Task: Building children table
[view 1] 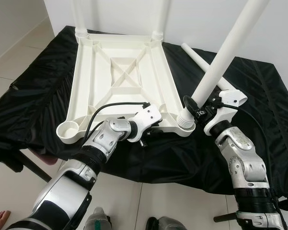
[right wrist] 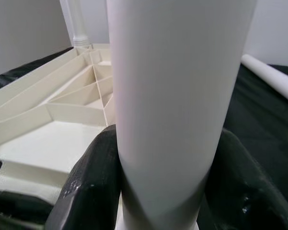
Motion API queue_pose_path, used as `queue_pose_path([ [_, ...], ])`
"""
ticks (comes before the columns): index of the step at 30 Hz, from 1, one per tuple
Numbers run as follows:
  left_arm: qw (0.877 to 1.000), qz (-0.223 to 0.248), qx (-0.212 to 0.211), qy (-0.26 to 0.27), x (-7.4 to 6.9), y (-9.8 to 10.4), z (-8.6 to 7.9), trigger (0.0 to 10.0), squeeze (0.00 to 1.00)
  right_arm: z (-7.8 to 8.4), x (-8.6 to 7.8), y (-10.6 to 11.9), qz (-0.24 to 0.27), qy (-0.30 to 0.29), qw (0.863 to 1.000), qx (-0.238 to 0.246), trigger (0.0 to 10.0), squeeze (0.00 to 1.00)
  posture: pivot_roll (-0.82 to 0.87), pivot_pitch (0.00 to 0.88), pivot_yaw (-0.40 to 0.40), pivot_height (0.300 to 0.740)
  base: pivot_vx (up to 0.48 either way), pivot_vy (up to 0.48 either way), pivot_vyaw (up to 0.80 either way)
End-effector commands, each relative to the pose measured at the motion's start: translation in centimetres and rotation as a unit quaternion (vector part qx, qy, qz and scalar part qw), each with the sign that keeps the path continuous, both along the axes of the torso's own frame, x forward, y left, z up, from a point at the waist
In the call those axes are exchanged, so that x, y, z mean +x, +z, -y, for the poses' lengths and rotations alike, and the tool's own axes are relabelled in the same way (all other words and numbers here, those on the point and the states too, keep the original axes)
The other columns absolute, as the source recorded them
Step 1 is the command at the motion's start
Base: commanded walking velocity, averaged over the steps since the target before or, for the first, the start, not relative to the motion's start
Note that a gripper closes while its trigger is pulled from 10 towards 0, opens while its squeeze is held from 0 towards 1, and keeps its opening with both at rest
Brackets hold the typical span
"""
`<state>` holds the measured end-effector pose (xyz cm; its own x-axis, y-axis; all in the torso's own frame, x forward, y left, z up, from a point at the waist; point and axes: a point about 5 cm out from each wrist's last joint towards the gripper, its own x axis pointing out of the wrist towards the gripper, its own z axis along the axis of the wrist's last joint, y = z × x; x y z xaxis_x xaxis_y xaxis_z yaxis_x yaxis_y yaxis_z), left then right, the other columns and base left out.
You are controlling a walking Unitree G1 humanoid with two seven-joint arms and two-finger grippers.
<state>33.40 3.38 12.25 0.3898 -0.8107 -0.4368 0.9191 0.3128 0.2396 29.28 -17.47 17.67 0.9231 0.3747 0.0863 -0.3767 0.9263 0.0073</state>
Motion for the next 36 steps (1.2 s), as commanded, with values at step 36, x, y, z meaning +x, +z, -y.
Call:
queue_pose_path([
  [36,1.000,0.018,0.010,-0.006,0.4,0.7,0.1,10.0,0.00,0.6,0.7,-2.5,-0.041,-0.025,0.999,-0.006,10.0,0.00,0.01,0.059,-0.059,0.740,0.000,0.000,0.00],
])
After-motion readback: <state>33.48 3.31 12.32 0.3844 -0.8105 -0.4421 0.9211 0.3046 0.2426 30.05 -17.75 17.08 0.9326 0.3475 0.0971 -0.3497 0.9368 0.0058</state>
